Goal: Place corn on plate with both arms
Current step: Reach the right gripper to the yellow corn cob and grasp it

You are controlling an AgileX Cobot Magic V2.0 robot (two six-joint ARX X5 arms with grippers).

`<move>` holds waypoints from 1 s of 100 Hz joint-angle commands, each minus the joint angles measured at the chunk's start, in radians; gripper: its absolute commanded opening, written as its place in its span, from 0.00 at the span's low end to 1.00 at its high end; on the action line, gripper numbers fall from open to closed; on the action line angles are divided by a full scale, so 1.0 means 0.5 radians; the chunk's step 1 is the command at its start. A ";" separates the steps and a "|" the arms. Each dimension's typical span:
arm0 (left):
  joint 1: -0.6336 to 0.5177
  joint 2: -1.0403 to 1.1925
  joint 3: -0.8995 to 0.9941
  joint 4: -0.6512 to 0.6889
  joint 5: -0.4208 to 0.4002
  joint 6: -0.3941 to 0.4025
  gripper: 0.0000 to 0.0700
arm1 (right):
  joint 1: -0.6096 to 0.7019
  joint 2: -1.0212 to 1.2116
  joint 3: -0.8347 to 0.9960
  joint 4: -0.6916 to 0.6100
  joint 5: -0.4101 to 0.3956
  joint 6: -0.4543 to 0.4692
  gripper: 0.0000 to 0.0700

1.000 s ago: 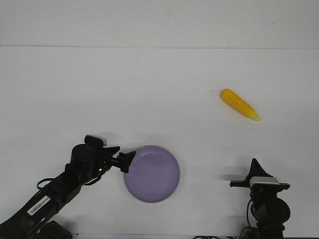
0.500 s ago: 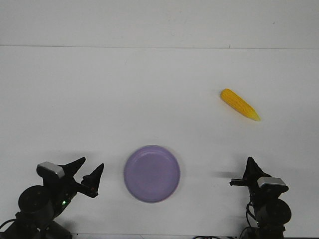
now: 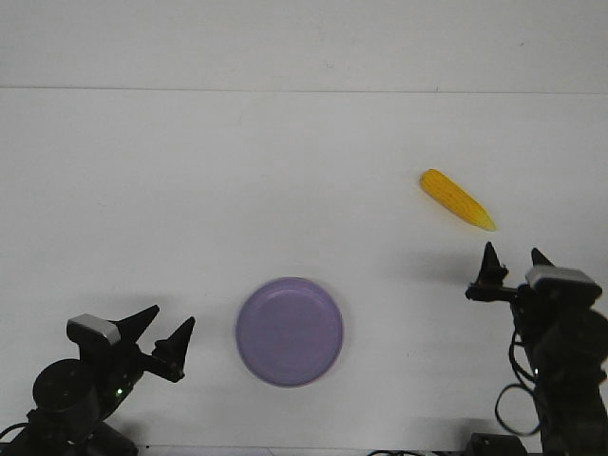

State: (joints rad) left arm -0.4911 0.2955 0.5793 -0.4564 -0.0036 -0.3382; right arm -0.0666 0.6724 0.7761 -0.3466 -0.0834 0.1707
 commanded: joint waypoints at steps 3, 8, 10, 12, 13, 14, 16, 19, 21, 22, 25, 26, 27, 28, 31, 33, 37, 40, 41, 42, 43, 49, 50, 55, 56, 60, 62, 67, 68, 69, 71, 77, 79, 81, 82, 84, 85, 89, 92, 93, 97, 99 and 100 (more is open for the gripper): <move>-0.009 0.011 0.018 0.024 -0.008 0.024 0.72 | 0.003 0.456 0.255 -0.120 -0.012 -0.240 0.79; -0.009 0.011 0.018 0.024 -0.008 0.024 0.72 | 0.003 0.704 0.405 -0.191 -0.011 -0.320 0.80; -0.009 0.011 0.018 0.024 -0.008 0.024 0.72 | 0.003 0.803 0.468 -0.220 -0.011 -0.354 0.80; -0.009 0.011 0.018 0.024 -0.008 0.024 0.72 | 0.003 0.906 0.536 -0.256 -0.011 -0.391 0.80; -0.009 0.011 0.018 0.023 -0.008 0.024 0.72 | 0.003 0.954 0.568 -0.272 -0.011 -0.410 0.80; -0.009 0.011 0.018 0.021 -0.008 0.025 0.72 | 0.003 1.002 0.600 -0.288 -0.011 -0.429 0.80; -0.009 0.010 0.018 0.019 -0.008 0.024 0.72 | 0.003 1.099 0.665 -0.321 -0.010 -0.467 0.80; -0.009 0.010 0.018 0.018 -0.008 0.024 0.72 | 0.003 1.239 0.760 -0.363 -0.005 -0.517 0.80; -0.009 0.011 0.018 0.018 -0.008 0.025 0.72 | 0.003 1.336 0.827 -0.391 0.002 -0.542 0.80; -0.009 0.010 0.018 0.018 -0.008 0.025 0.72 | 0.003 1.382 0.858 -0.404 0.005 -0.550 0.80; -0.009 0.010 0.018 0.018 -0.008 0.024 0.72 | 0.003 1.512 0.954 -0.444 0.008 -0.566 0.80; -0.009 0.011 0.018 0.018 -0.008 0.024 0.72 | 0.003 1.553 0.986 -0.459 0.008 -0.571 0.80; -0.009 0.010 0.018 0.018 -0.008 0.024 0.72 | 0.003 1.596 1.019 -0.473 0.008 -0.578 0.80; -0.009 0.011 0.018 0.018 -0.008 0.024 0.72 | 0.004 1.636 1.048 -0.484 0.008 -0.587 0.80; -0.009 0.011 0.018 0.018 -0.008 0.024 0.72 | 0.005 1.759 1.142 -0.516 0.009 -0.613 0.80; -0.009 0.011 0.018 0.017 -0.008 0.024 0.72 | 0.005 1.836 1.201 -0.529 0.010 -0.634 0.80; -0.009 0.011 0.018 0.015 -0.008 0.024 0.72 | 0.009 1.968 1.308 -0.570 0.014 -0.692 0.80; -0.009 0.011 0.018 0.014 -0.007 0.023 0.72 | 0.013 2.061 1.386 -0.596 0.034 -0.736 0.80; -0.009 0.010 0.018 0.014 -0.006 0.022 0.72 | 0.014 2.093 1.412 -0.603 0.046 -0.748 0.80; -0.009 0.011 0.018 0.013 -0.006 0.021 0.72 | 0.016 2.120 1.436 -0.612 0.057 -0.758 0.80; -0.009 0.010 0.018 0.013 -0.006 0.019 0.72 | 0.018 2.148 1.459 -0.620 0.066 -0.763 0.79; -0.009 0.010 0.018 0.008 -0.006 0.018 0.72 | 0.021 2.286 1.573 -0.661 0.072 -0.811 0.80; -0.009 0.010 0.018 0.008 -0.006 0.018 0.72 | 0.021 2.305 1.587 -0.666 0.072 -0.819 0.80; -0.009 0.011 0.018 0.007 -0.007 0.018 0.72 | 0.021 2.399 1.650 -0.670 0.072 -0.844 0.80; -0.009 0.011 0.018 0.007 -0.007 0.018 0.72 | 0.021 2.416 1.660 -0.671 0.072 -0.851 0.80; -0.009 0.011 0.018 0.008 -0.007 0.018 0.72 | 0.022 2.471 1.691 -0.669 0.073 -0.869 0.80; -0.009 0.011 0.018 0.008 -0.007 0.019 0.72 | 0.023 2.497 1.703 -0.668 0.073 -0.872 0.80; -0.009 0.011 0.018 0.008 -0.008 0.019 0.72 | 0.030 2.557 1.729 -0.661 0.073 -0.898 0.80; -0.009 0.011 0.018 0.008 -0.007 0.019 0.72 | 0.031 2.565 1.733 -0.661 0.076 -0.906 0.80; -0.009 0.011 0.018 0.008 -0.008 0.019 0.72 | 0.032 2.573 1.735 -0.661 0.079 -0.914 0.79; -0.009 0.011 0.018 0.008 -0.008 0.018 0.72 | 0.032 2.589 1.736 -0.654 0.080 -0.929 0.80; -0.009 0.011 0.018 0.007 -0.007 0.019 0.72 | 0.034 2.628 1.736 -0.622 0.120 -0.967 0.80; -0.009 0.011 0.018 0.005 -0.007 0.018 0.72 | 0.040 2.640 1.736 -0.612 0.137 -0.967 0.80; -0.009 0.011 0.018 0.004 -0.007 0.018 0.72 | 0.043 2.653 1.736 -0.598 0.149 -0.970 0.80; -0.009 0.011 0.018 0.004 -0.007 0.018 0.72 | 0.043 2.657 1.736 -0.593 0.153 -0.970 0.80; -0.009 0.011 0.018 0.003 -0.007 0.018 0.72 | 0.044 2.664 1.736 -0.591 0.157 -0.971 0.80; -0.009 0.011 0.018 0.003 -0.007 0.017 0.72 | 0.044 2.670 1.736 -0.587 0.156 -0.972 0.80; -0.009 0.011 0.018 0.003 -0.007 0.016 0.72 | 0.044 2.691 1.736 -0.567 0.153 -0.971 0.80; -0.009 0.011 0.018 0.003 -0.007 0.015 0.72 | 0.044 2.700 1.736 -0.564 0.153 -0.978 0.80; -0.009 0.011 0.018 0.003 -0.007 0.015 0.72 | 0.044 2.704 1.736 -0.560 0.153 -0.980 0.80; -0.009 0.011 0.018 0.003 -0.007 0.014 0.72 | 0.044 2.718 1.736 -0.540 0.156 -0.993 0.80; -0.009 0.011 0.018 0.003 -0.007 0.012 0.72 | 0.044 2.721 1.736 -0.530 0.156 -1.003 0.79; -0.009 0.011 0.018 0.003 -0.008 0.011 0.72 | 0.044 2.721 1.736 -0.529 0.159 -1.006 0.79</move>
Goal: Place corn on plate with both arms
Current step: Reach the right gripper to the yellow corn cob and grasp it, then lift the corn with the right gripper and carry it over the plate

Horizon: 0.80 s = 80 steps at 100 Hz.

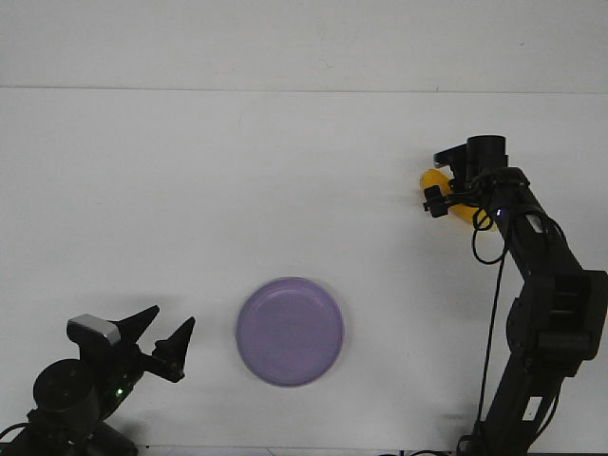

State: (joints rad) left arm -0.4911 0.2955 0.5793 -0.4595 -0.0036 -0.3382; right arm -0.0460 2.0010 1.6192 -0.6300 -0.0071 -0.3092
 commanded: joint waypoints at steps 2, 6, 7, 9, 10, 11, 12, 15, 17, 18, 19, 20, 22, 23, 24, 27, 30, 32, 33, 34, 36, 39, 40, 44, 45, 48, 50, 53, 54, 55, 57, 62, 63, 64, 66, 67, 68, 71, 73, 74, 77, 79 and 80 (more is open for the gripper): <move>-0.009 0.011 0.018 0.009 -0.007 0.011 0.72 | 0.003 0.064 0.050 0.045 0.007 -0.055 0.79; -0.009 0.011 0.018 0.009 -0.007 0.011 0.72 | 0.003 0.064 0.050 0.064 0.007 -0.056 0.79; -0.009 0.011 0.018 0.009 -0.008 0.011 0.72 | 0.003 0.064 0.050 0.067 0.007 -0.056 0.79; -0.009 0.011 0.018 0.009 -0.008 0.011 0.72 | 0.003 0.064 0.050 0.077 0.007 -0.056 0.79; -0.009 0.011 0.018 0.009 -0.008 0.011 0.72 | 0.003 0.064 0.050 0.081 0.007 -0.056 0.79; -0.009 0.011 0.018 0.009 -0.008 0.011 0.72 | 0.003 0.064 0.050 0.085 0.007 -0.056 0.79; -0.009 0.011 0.018 0.009 -0.008 0.011 0.72 | 0.003 0.064 0.050 0.088 0.006 -0.056 0.79; -0.009 0.011 0.018 0.009 -0.008 0.011 0.72 | 0.003 0.064 0.050 0.095 0.006 -0.056 0.79; -0.009 0.011 0.018 0.009 -0.008 0.011 0.72 | 0.003 0.064 0.050 0.099 0.005 -0.056 0.79; -0.009 0.011 0.018 0.009 -0.008 0.011 0.72 | 0.002 0.064 0.050 0.101 0.005 -0.056 0.79; -0.009 0.011 0.018 0.009 -0.008 0.011 0.72 | 0.002 0.064 0.050 0.101 0.005 -0.056 0.79; -0.009 0.011 0.018 0.009 -0.008 0.011 0.72 | 0.002 0.064 0.050 0.101 0.003 -0.056 0.79; -0.009 0.011 0.018 0.009 -0.008 0.011 0.72 | 0.001 0.064 0.050 0.101 -0.003 -0.056 0.79; -0.009 0.011 0.018 0.009 -0.008 0.011 0.72 | 0.001 0.064 0.050 0.101 -0.007 -0.056 0.79; -0.009 0.011 0.018 0.009 -0.008 0.011 0.72 | 0.001 0.065 0.050 0.101 -0.009 -0.056 0.79; -0.009 0.011 0.018 0.009 -0.008 0.011 0.72 | 0.000 0.070 0.050 0.102 -0.010 -0.056 0.79; -0.009 0.011 0.018 0.009 -0.009 0.011 0.72 | 0.000 0.077 0.050 0.106 -0.011 -0.055 0.79; -0.009 0.011 0.018 0.009 -0.009 0.011 0.72 | 0.000 0.082 0.050 0.106 -0.018 -0.055 0.79; -0.009 0.011 0.018 0.009 -0.009 0.011 0.72 | 0.000 0.085 0.050 0.106 -0.025 -0.056 0.79; -0.009 0.011 0.018 0.009 -0.009 0.011 0.72 | 0.000 0.087 0.050 0.105 -0.032 -0.055 0.79; -0.009 0.011 0.018 0.009 -0.009 0.011 0.72 | 0.000 0.090 0.050 0.098 -0.041 -0.056 0.79; -0.009 0.011 0.018 0.009 -0.009 0.011 0.72 | 0.000 0.098 0.050 0.093 -0.039 -0.055 0.79; -0.009 0.011 0.018 0.009 -0.009 0.011 0.72 | 0.000 0.100 0.050 0.093 -0.039 -0.055 0.79; -0.009 0.011 0.018 0.009 -0.009 0.011 0.72 | 0.000 0.116 0.050 0.095 -0.038 -0.055 0.78; -0.009 0.011 0.018 0.009 -0.009 0.011 0.72 | 0.000 0.119 0.050 0.094 -0.038 -0.055 0.77; -0.009 0.011 0.018 0.009 -0.009 0.011 0.72 | 0.000 0.127 0.050 0.092 -0.037 -0.056 0.76; -0.009 0.011 0.018 0.009 -0.009 0.011 0.72 | 0.000 0.131 0.050 0.087 -0.037 -0.055 0.75; -0.009 0.011 0.018 0.009 -0.009 0.011 0.72 | 0.000 0.140 0.050 0.086 -0.037 -0.053 0.74; -0.009 0.011 0.018 0.009 -0.009 0.011 0.72 | 0.000 0.142 0.050 0.087 -0.037 -0.052 0.73; -0.009 0.011 0.018 0.009 -0.009 0.011 0.72 | 0.000 0.145 0.050 0.086 -0.035 -0.052 0.73; -0.009 0.011 0.018 0.009 -0.009 0.011 0.72 | 0.000 0.151 0.050 0.087 -0.029 -0.054 0.71; -0.009 0.011 0.018 0.009 -0.009 0.011 0.72 | 0.000 0.152 0.050 0.087 -0.001 -0.053 0.62; -0.009 0.011 0.018 0.009 -0.009 0.011 0.72 | 0.000 0.152 0.050 0.087 0.005 -0.050 0.59; -0.009 0.011 0.018 0.009 -0.009 0.011 0.72 | 0.000 0.152 0.050 0.088 0.011 -0.049 0.56; -0.009 0.011 0.018 0.009 -0.009 0.011 0.72 | 0.000 0.152 0.050 0.087 0.019 -0.045 0.51; -0.009 0.011 0.018 0.009 -0.009 0.011 0.72 | 0.000 0.152 0.050 0.086 0.021 -0.044 0.49; -0.009 0.011 0.018 0.009 -0.009 0.011 0.72 | 0.000 0.152 0.050 0.084 0.023 -0.042 0.47; -0.009 0.011 0.018 0.009 -0.009 0.011 0.72 | 0.000 0.152 0.050 0.076 0.023 -0.040 0.43; -0.009 0.011 0.018 0.009 -0.009 0.011 0.72 | 0.000 0.152 0.050 0.072 0.024 -0.040 0.41; -0.009 0.011 0.018 0.009 -0.009 0.011 0.72 | 0.000 0.152 0.050 0.069 0.025 -0.040 0.40; -0.009 0.011 0.018 0.009 -0.009 0.011 0.72 | 0.000 0.152 0.050 0.063 0.038 -0.039 0.38; -0.009 0.011 0.018 0.009 -0.009 0.011 0.72 | 0.000 0.152 0.050 0.062 0.055 -0.037 0.36; -0.009 0.011 0.018 0.009 -0.009 0.011 0.72 | 0.000 0.152 0.050 0.062 0.064 -0.032 0.35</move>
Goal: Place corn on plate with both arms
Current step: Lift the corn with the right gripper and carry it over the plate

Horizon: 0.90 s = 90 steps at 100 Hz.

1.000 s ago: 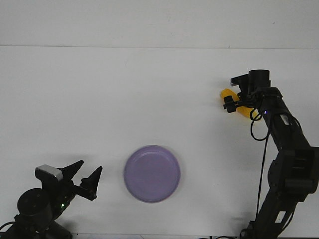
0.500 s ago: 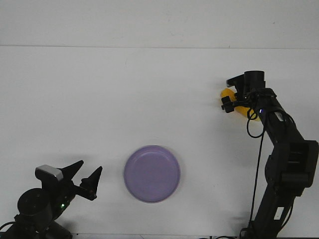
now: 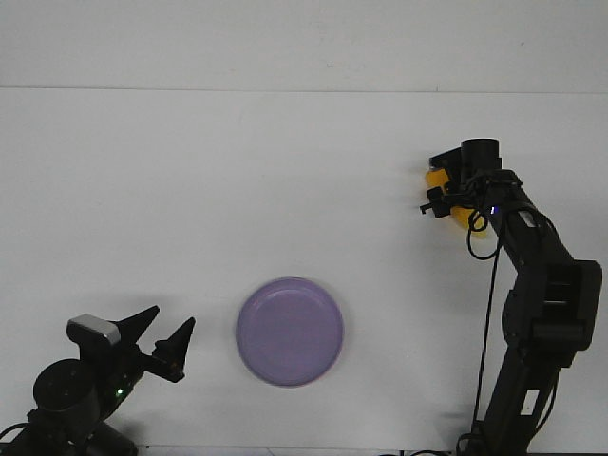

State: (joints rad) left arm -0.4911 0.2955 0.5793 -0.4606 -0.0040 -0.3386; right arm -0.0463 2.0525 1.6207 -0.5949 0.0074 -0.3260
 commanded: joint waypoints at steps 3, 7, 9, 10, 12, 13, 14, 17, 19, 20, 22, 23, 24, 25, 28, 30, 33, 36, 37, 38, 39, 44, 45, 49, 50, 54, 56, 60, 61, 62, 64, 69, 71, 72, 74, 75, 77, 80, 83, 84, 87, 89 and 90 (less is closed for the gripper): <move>-0.009 0.011 0.018 0.011 -0.008 0.011 0.72 | 0.001 0.048 0.047 -0.007 0.054 0.013 0.32; -0.009 0.010 0.018 0.011 -0.008 0.012 0.72 | 0.001 0.043 0.047 -0.007 0.054 0.027 0.27; -0.009 0.011 0.018 0.011 -0.008 0.011 0.72 | 0.001 0.037 0.047 -0.007 0.053 0.033 0.26; -0.009 0.011 0.018 0.011 -0.008 0.012 0.72 | 0.001 0.033 0.047 -0.008 0.053 0.036 0.26; -0.009 0.010 0.018 0.011 -0.008 0.012 0.72 | 0.001 0.027 0.047 -0.007 0.051 0.045 0.26; -0.009 0.011 0.018 0.011 -0.008 0.012 0.72 | 0.001 0.021 0.047 -0.007 0.049 0.050 0.26; -0.009 0.011 0.018 0.011 -0.008 0.012 0.72 | 0.001 0.014 0.047 -0.009 0.045 0.056 0.26; -0.009 0.010 0.018 0.011 -0.008 0.012 0.72 | 0.001 -0.005 0.047 -0.011 0.035 0.073 0.26; -0.009 0.010 0.018 0.011 -0.008 0.012 0.72 | 0.001 -0.022 0.047 -0.011 0.031 0.083 0.26; -0.009 0.011 0.018 0.011 -0.008 0.012 0.72 | 0.001 -0.031 0.047 -0.011 0.031 0.086 0.26; -0.009 0.010 0.018 0.011 -0.008 0.012 0.72 | 0.001 -0.050 0.047 -0.011 0.028 0.089 0.26; -0.009 0.010 0.018 0.011 -0.008 0.013 0.72 | 0.002 -0.061 0.047 -0.011 0.025 0.092 0.26; -0.009 0.010 0.018 0.011 -0.008 0.013 0.72 | 0.002 -0.073 0.047 -0.014 0.020 0.096 0.26; -0.009 0.010 0.018 0.011 -0.008 0.013 0.72 | 0.002 -0.085 0.047 -0.018 0.014 0.100 0.26; -0.009 0.010 0.018 0.011 -0.008 0.013 0.72 | 0.002 -0.130 0.047 -0.026 -0.013 0.111 0.26; -0.009 0.010 0.018 0.011 -0.008 0.014 0.72 | 0.002 -0.163 0.047 -0.032 -0.037 0.121 0.26; -0.009 0.010 0.018 0.011 -0.008 0.014 0.72 | 0.002 -0.214 0.047 -0.042 -0.073 0.137 0.26; -0.009 0.011 0.018 0.011 -0.008 0.014 0.72 | 0.002 -0.269 0.047 -0.055 -0.093 0.162 0.26; -0.009 0.010 0.018 0.011 -0.008 0.014 0.72 | 0.002 -0.290 0.047 -0.060 -0.099 0.174 0.26; -0.009 0.010 0.018 0.011 -0.008 0.014 0.72 | 0.002 -0.312 0.047 -0.070 -0.110 0.188 0.26; -0.009 0.010 0.018 0.011 -0.008 0.014 0.72 | 0.002 -0.334 0.047 -0.079 -0.121 0.199 0.26; -0.009 0.010 0.018 0.011 -0.008 0.019 0.72 | 0.002 -0.444 0.047 -0.113 -0.184 0.246 0.26; -0.009 0.010 0.018 0.011 -0.008 0.019 0.72 | 0.002 -0.468 0.047 -0.120 -0.197 0.254 0.26; -0.009 0.010 0.018 0.011 -0.008 0.019 0.72 | 0.005 -0.566 0.047 -0.153 -0.243 0.291 0.26; -0.009 0.010 0.018 0.011 -0.008 0.019 0.72 | 0.008 -0.592 0.047 -0.165 -0.250 0.299 0.26; -0.009 0.010 0.018 0.011 -0.008 0.020 0.72 | 0.024 -0.693 0.047 -0.205 -0.281 0.320 0.26; -0.009 0.010 0.018 0.011 -0.008 0.020 0.72 | 0.035 -0.744 0.047 -0.227 -0.290 0.331 0.26; -0.009 0.010 0.018 0.011 -0.008 0.020 0.72 | 0.065 -0.849 0.047 -0.274 -0.302 0.343 0.26; -0.009 0.010 0.018 0.011 -0.008 0.020 0.72 | 0.074 -0.877 0.046 -0.287 -0.304 0.343 0.26; -0.009 0.010 0.018 0.011 -0.008 0.020 0.72 | 0.082 -0.901 0.046 -0.298 -0.308 0.345 0.26; -0.009 0.011 0.018 0.011 -0.008 0.021 0.72 | 0.101 -0.954 0.045 -0.324 -0.320 0.346 0.26; -0.009 0.010 0.018 0.011 -0.008 0.027 0.72 | 0.153 -1.077 0.044 -0.393 -0.350 0.348 0.26; -0.009 0.010 0.018 0.011 -0.008 0.027 0.72 | 0.181 -1.128 0.042 -0.423 -0.359 0.352 0.26; -0.009 0.010 0.018 0.011 -0.008 0.027 0.72 | 0.194 -1.151 0.041 -0.437 -0.363 0.356 0.26; -0.009 0.010 0.018 0.011 -0.008 0.027 0.72 | 0.222 -1.194 0.040 -0.465 -0.375 0.368 0.26; -0.009 0.010 0.018 0.012 -0.008 0.027 0.72 | 0.237 -1.215 0.040 -0.479 -0.385 0.375 0.26; -0.009 0.010 0.018 0.012 -0.008 0.027 0.72 | 0.270 -1.256 0.036 -0.503 -0.404 0.390 0.26; -0.009 0.010 0.018 0.012 -0.008 0.027 0.72 | 0.327 -1.315 0.027 -0.534 -0.445 0.405 0.26; -0.009 0.010 0.018 0.012 -0.008 0.027 0.72 | 0.391 -1.369 0.014 -0.559 -0.468 0.417 0.26; -0.009 0.010 0.018 0.011 -0.008 0.027 0.72 | 0.416 -1.386 0.008 -0.565 -0.476 0.423 0.26; -0.009 0.010 0.018 0.012 -0.008 0.027 0.72 | 0.491 -1.431 -0.014 -0.577 -0.489 0.446 0.26; -0.009 0.010 0.018 0.012 -0.008 0.027 0.72 | 0.545 -1.456 -0.032 -0.579 -0.491 0.458 0.26; -0.009 0.010 0.018 0.012 -0.008 0.027 0.72 | 0.574 -1.470 -0.043 -0.580 -0.491 0.465 0.26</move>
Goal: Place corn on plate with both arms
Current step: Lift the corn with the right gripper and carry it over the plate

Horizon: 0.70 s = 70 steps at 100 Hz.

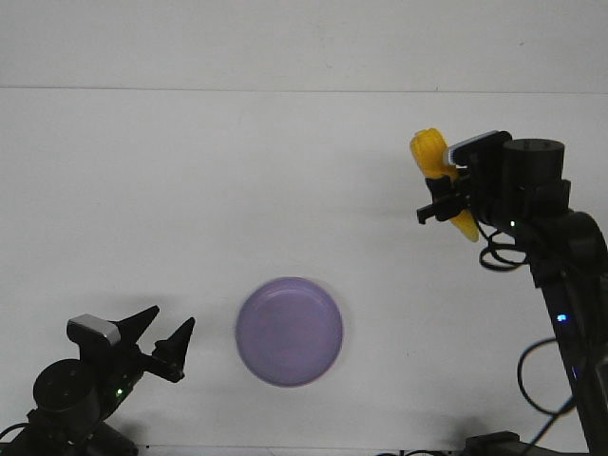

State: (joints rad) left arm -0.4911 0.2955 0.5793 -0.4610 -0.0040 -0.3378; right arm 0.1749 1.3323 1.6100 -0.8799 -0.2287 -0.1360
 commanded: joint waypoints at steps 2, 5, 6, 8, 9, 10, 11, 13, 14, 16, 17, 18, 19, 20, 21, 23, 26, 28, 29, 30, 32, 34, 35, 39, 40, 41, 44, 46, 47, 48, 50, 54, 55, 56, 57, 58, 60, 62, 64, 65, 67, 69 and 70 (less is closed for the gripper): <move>-0.009 0.010 0.018 0.013 -0.008 0.026 0.72 | 0.190 -0.054 -0.046 -0.011 -0.017 0.097 0.26; -0.009 0.010 0.018 0.013 -0.009 0.026 0.72 | 0.284 -0.084 -0.088 -0.008 -0.014 0.122 0.26; -0.009 0.010 0.018 0.013 -0.009 0.026 0.72 | 0.314 -0.091 -0.102 -0.007 -0.014 0.130 0.26; -0.009 0.010 0.018 0.013 -0.009 0.027 0.72 | 0.379 -0.103 -0.134 -0.005 -0.014 0.152 0.26; -0.009 0.011 0.018 0.013 -0.009 0.027 0.72 | 0.411 -0.107 -0.150 -0.001 -0.014 0.163 0.26; -0.009 0.010 0.018 0.013 -0.009 0.027 0.72 | 0.446 -0.112 -0.167 0.004 -0.014 0.175 0.26; -0.009 0.010 0.018 0.013 -0.009 0.026 0.72 | 0.481 -0.116 -0.187 0.008 -0.014 0.186 0.26; -0.009 0.010 0.018 0.013 -0.010 0.027 0.72 | 0.550 -0.123 -0.224 0.013 -0.011 0.204 0.26; -0.009 0.010 0.018 0.013 -0.010 0.027 0.72 | 0.584 -0.124 -0.243 0.018 -0.008 0.214 0.26; -0.009 0.010 0.018 0.013 -0.011 0.027 0.72 | 0.651 -0.124 -0.283 0.030 0.002 0.233 0.26; -0.009 0.010 0.018 0.013 -0.013 0.026 0.72 | 0.684 -0.124 -0.304 0.035 0.008 0.243 0.26; -0.009 0.010 0.018 0.013 -0.014 0.026 0.72 | 0.714 -0.124 -0.323 0.041 0.015 0.251 0.26; -0.009 0.010 0.018 0.013 -0.016 0.026 0.72 | 0.747 -0.124 -0.345 0.050 0.027 0.260 0.26; -0.009 0.010 0.018 0.013 -0.018 0.026 0.72 | 0.777 -0.124 -0.366 0.059 0.039 0.270 0.26; -0.009 0.011 0.018 0.013 -0.018 0.026 0.72 | 0.807 -0.124 -0.388 0.070 0.052 0.278 0.26; -0.009 0.010 0.018 0.013 -0.022 0.026 0.72 | 0.871 -0.124 -0.438 0.098 0.084 0.295 0.26; -0.009 0.010 0.018 0.013 -0.031 0.025 0.72 | 0.956 -0.123 -0.513 0.155 0.124 0.320 0.26; -0.009 0.010 0.018 0.013 -0.032 0.025 0.72 | 1.010 -0.122 -0.564 0.196 0.154 0.334 0.26; -0.009 0.010 0.018 0.013 -0.032 0.025 0.72 | 1.037 -0.121 -0.591 0.221 0.167 0.342 0.26; -0.009 0.010 0.018 0.013 -0.032 0.025 0.72 | 1.066 -0.120 -0.620 0.252 0.182 0.349 0.26; -0.009 0.011 0.018 0.013 -0.033 0.025 0.72 | 1.115 -0.117 -0.671 0.301 0.206 0.366 0.26; -0.009 0.011 0.018 0.013 -0.036 0.025 0.72 | 1.168 -0.108 -0.723 0.359 0.233 0.385 0.26; -0.009 0.011 0.018 0.013 -0.039 0.025 0.72 | 1.194 -0.101 -0.749 0.389 0.247 0.394 0.26; -0.009 0.011 0.018 0.013 -0.049 0.025 0.72 | 1.284 -0.078 -0.840 0.485 0.302 0.428 0.26; -0.009 0.011 0.018 0.013 -0.050 0.025 0.72 | 1.304 -0.072 -0.861 0.507 0.318 0.438 0.26; -0.009 0.011 0.018 0.013 -0.050 0.025 0.72 | 1.322 -0.066 -0.881 0.525 0.334 0.446 0.26; -0.009 0.010 0.018 0.012 -0.050 0.025 0.72 | 1.373 -0.046 -0.939 0.587 0.381 0.475 0.26; -0.009 0.011 0.018 0.012 -0.050 0.024 0.72 | 1.401 -0.027 -0.972 0.620 0.410 0.488 0.26; -0.009 0.010 0.018 0.012 -0.050 0.025 0.72 | 1.415 -0.017 -0.987 0.637 0.419 0.495 0.26; -0.009 0.011 0.018 0.012 -0.050 0.025 0.72 | 1.427 -0.005 -1.003 0.655 0.429 0.500 0.26; -0.009 0.011 0.018 0.012 -0.050 0.025 0.72 | 1.450 0.019 -1.028 0.688 0.447 0.507 0.26; -0.009 0.011 0.018 0.012 -0.050 0.025 0.72 | 1.488 0.066 -1.075 0.754 0.470 0.523 0.26; -0.009 0.011 0.018 0.012 -0.050 0.025 0.72 | 1.495 0.078 -1.085 0.770 0.474 0.527 0.26; -0.009 0.011 0.018 0.012 -0.050 0.025 0.72 | 1.503 0.092 -1.094 0.786 0.475 0.531 0.26; -0.009 0.010 0.018 0.012 -0.050 0.025 0.72 | 1.510 0.108 -1.102 0.800 0.476 0.535 0.26; -0.009 0.011 0.018 0.012 -0.050 0.025 0.72 | 1.516 0.123 -1.109 0.813 0.475 0.539 0.26; -0.009 0.011 0.018 0.012 -0.050 0.025 0.72 | 1.528 0.156 -1.119 0.836 0.474 0.548 0.26; -0.009 0.011 0.018 0.012 -0.050 0.025 0.72 | 1.540 0.191 -1.125 0.851 0.473 0.557 0.26; -0.009 0.011 0.018 0.012 -0.050 0.025 0.72 | 1.550 0.224 -1.126 0.861 0.474 0.558 0.26; -0.009 0.011 0.018 0.012 -0.050 0.024 0.72 | 1.555 0.240 -1.126 0.862 0.474 0.558 0.26; -0.009 0.011 0.018 0.012 -0.050 0.025 0.72 | 1.563 0.275 -1.126 0.869 0.475 0.557 0.26; -0.009 0.011 0.018 0.012 -0.050 0.025 0.72 | 1.572 0.306 -1.126 0.877 0.474 0.557 0.26; -0.009 0.010 0.018 0.012 -0.050 0.025 0.72 | 1.576 0.323 -1.126 0.879 0.473 0.557 0.26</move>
State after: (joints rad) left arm -0.4911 0.2955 0.5793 -0.4622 -0.0246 -0.3340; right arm 0.9432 1.4479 1.0378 -0.4644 0.0036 0.1146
